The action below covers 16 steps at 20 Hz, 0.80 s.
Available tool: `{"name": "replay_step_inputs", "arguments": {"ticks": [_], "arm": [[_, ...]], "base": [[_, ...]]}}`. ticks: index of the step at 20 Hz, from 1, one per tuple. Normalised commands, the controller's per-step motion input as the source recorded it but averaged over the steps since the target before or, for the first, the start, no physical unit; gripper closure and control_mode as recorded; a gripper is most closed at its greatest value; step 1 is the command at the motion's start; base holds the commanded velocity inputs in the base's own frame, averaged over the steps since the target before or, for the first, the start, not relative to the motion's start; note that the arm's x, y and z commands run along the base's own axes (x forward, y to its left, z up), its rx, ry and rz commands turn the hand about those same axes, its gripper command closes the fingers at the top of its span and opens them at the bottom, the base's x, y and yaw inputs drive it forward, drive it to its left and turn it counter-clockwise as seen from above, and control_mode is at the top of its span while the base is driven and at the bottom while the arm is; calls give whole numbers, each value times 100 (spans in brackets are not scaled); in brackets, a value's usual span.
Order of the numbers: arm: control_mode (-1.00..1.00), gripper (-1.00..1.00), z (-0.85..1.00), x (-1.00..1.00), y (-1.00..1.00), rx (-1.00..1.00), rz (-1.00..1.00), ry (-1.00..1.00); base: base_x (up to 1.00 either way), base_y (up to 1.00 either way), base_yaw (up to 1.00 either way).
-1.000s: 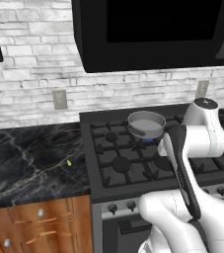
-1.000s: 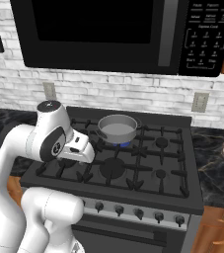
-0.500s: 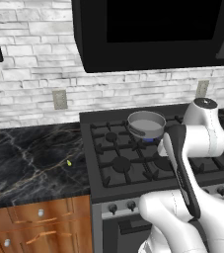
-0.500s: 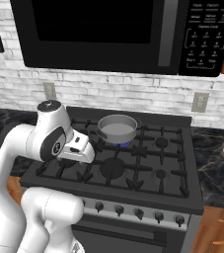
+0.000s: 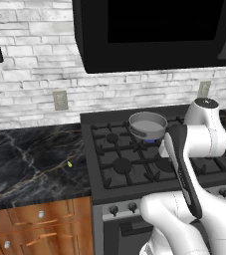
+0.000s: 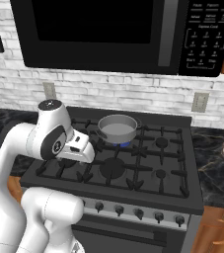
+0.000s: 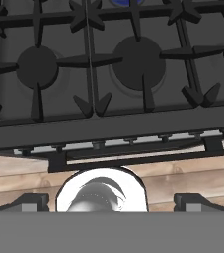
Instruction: Turn on the burner for the pot on the stove. Wait thirty seconds for the pot to heat up. Then add the lemon wedge to the pot.
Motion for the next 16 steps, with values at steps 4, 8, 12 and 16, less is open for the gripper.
{"name": "replay_step_inputs", "arguments": {"ticks": [4, 8, 12, 16], "arm": [[-100, -100, 0, 0, 0, 0, 0, 0], [-100, -100, 0, 0, 0, 0, 0, 0], [-100, -100, 0, 0, 0, 0, 0, 0], [-100, -100, 0, 0, 0, 0, 0, 0]], "base": [[0, 0, 0], [0, 0, 0], [0, 0, 0], [0, 0, 0]]}}
